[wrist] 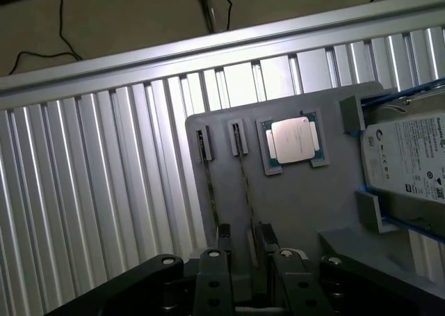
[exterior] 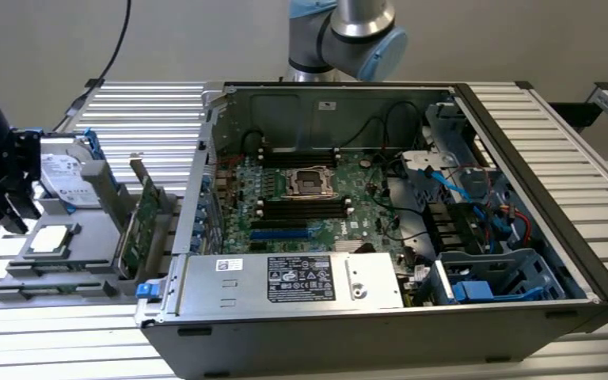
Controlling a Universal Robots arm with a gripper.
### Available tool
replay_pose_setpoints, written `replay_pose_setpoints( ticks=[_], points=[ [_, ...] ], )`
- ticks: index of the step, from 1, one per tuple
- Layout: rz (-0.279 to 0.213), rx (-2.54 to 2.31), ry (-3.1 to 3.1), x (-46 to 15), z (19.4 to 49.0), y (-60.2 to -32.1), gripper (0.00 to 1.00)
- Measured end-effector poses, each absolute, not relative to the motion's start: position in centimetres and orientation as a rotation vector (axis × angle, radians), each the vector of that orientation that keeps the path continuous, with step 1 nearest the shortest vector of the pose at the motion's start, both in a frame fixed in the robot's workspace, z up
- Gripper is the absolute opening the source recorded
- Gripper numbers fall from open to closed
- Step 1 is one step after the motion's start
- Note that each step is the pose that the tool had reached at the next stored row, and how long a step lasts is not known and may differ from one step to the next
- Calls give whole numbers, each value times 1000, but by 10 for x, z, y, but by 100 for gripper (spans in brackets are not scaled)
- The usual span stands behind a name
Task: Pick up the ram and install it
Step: 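Pick up the ram and move it above insertion slot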
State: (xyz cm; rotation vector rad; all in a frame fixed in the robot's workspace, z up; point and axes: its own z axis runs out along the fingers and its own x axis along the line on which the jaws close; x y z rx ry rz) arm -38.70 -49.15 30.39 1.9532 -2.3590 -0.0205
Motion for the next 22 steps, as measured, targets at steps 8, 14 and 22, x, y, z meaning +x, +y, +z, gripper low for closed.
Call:
replay_pose_setpoints(
  ticks=[8, 14, 22],
  points=[
    [-11, 1995, -2336, -391, 292, -494, 30],
    [-14, 2038, -2310, -392, 284, -501, 30],
    [-25, 2081, -2283, -393, 271, -513, 30]
  ],
)
